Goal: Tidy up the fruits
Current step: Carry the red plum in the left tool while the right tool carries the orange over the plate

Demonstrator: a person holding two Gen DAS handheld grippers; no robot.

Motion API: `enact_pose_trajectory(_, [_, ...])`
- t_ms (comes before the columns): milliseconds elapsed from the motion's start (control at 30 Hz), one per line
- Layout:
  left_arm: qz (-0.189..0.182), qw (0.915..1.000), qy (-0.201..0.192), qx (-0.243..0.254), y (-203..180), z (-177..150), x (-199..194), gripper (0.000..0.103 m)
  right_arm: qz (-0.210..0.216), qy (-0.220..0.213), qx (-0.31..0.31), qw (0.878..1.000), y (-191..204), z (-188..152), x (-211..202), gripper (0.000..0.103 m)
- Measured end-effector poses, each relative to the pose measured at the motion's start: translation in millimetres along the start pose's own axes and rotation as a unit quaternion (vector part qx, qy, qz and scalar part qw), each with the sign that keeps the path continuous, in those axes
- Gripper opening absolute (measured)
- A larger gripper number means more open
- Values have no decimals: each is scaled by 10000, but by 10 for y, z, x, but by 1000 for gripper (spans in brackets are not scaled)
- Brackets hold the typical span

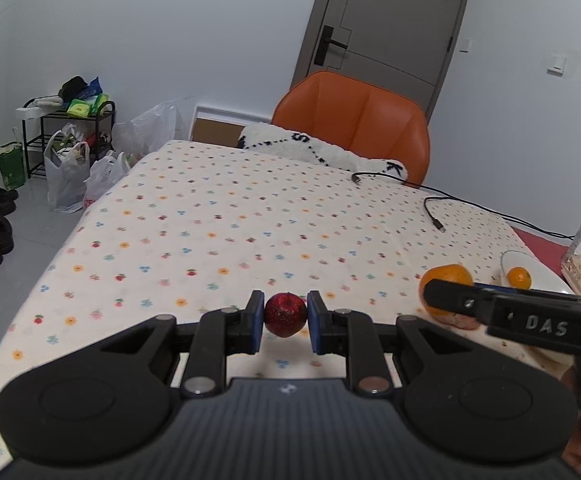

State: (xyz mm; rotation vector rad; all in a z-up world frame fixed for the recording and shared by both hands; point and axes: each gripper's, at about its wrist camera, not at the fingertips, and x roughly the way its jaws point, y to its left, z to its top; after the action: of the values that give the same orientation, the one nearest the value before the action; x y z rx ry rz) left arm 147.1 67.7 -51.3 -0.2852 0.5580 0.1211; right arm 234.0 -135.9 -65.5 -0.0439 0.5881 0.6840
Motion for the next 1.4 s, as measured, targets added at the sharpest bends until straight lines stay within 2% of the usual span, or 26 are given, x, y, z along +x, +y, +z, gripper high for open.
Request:
enact_pose_trajectory(300, [-192, 9997, -21, 166, -279, -24, -31, 21, -157, -302, 183, 9993, -250, 5, -359, 40])
enact_pose_trajectory(800, [-478, 9979, -57, 436, -754, -89, -53, 21, -494, -562, 468, 9961, -646, -130, -792, 40])
enact_pose_trajectory(1400, [-817, 9942, 7, 704, -1265, -152, 66, 21, -899, -616, 949, 9895, -1192, -405, -1119, 41])
